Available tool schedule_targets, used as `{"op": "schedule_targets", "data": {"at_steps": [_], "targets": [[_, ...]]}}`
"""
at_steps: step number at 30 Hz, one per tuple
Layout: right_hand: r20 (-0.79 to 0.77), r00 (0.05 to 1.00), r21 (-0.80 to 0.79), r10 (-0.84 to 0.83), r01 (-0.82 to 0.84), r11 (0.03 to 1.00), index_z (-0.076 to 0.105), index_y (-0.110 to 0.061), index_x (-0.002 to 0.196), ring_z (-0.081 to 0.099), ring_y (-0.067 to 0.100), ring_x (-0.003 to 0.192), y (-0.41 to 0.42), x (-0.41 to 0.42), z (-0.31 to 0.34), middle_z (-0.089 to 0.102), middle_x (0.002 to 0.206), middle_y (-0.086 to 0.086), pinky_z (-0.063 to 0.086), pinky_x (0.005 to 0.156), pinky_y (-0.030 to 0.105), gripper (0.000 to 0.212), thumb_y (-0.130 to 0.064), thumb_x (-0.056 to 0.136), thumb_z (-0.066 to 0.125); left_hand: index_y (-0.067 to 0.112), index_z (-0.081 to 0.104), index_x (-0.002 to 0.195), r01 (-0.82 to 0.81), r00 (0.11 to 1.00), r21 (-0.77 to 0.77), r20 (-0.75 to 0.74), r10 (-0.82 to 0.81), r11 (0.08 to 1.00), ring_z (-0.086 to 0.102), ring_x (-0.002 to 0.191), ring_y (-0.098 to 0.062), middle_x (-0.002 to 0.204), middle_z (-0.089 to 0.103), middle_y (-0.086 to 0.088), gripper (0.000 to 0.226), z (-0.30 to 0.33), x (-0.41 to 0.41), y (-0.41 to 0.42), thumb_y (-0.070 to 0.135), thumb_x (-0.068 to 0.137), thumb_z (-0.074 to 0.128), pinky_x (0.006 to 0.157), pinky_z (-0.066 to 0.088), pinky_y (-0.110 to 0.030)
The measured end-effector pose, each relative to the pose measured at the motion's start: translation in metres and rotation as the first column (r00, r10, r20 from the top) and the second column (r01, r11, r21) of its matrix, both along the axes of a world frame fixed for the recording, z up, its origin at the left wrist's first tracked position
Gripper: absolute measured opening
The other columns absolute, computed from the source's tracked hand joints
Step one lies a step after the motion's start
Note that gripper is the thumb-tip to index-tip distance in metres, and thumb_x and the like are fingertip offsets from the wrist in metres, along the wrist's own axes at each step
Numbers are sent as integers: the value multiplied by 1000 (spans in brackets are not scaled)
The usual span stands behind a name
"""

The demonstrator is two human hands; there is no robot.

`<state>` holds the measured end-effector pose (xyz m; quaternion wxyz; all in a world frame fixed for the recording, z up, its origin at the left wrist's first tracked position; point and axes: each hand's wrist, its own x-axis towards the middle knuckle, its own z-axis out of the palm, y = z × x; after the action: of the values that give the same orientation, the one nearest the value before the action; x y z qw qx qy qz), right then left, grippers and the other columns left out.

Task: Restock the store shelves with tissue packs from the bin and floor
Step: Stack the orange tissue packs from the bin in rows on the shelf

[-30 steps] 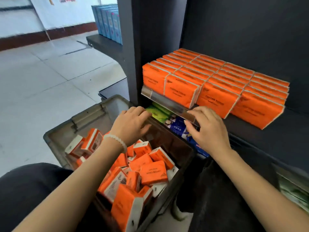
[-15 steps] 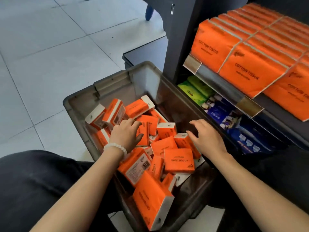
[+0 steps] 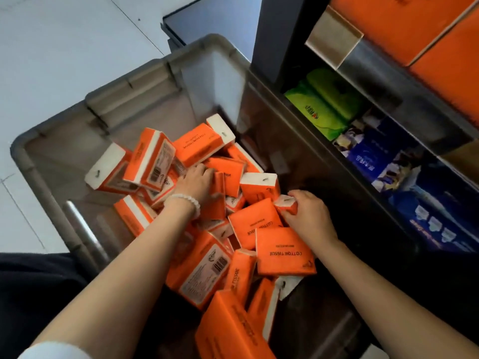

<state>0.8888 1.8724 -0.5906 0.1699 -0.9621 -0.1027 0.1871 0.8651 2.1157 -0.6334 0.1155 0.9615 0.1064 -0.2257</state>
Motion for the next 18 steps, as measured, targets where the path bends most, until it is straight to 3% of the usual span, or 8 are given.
{"op": "schedule_targets", "data": {"at_steps": [5,9,13,18], "targets": [[-32,999,-13,-6,6,1000,59,-8,120,57,31,107,2,3,-15,60,116,14,42,90,33,38,-12,83,64,15,44,128,-17,1000,-38,-26,16,999,37,124,-33,133,37,-12,65,3,5,2,42,76,71,97,37,-47],[7,999,-32,-31,31,999,59,-13,112,60,31,102,2,1,-12,63,110,11,46,79,34,25,-18,87,59,16,45,112,-38,999,-109,-17,37,993,49,115,-28,121,52,-8,53,12,-1,6,38,74,75,95,39,-44],[10,996,16,-91,91,996,57,-18,116,61,32,102,1,0,2,65,110,10,49,80,37,28,-19,88,56,21,43,103,10,998,-12,63,-9,1000,53,110,-23,115,56,-1,41,27,-10,3,43,79,68,93,37,-42],[38,991,171,-128,120,978,60,-14,118,61,28,104,-3,-3,33,66,112,12,49,90,37,35,-16,83,63,24,46,106,108,977,46,182,-114,993,51,112,-22,119,54,2,35,60,-21,-9,46,84,61,90,36,-39]]}}
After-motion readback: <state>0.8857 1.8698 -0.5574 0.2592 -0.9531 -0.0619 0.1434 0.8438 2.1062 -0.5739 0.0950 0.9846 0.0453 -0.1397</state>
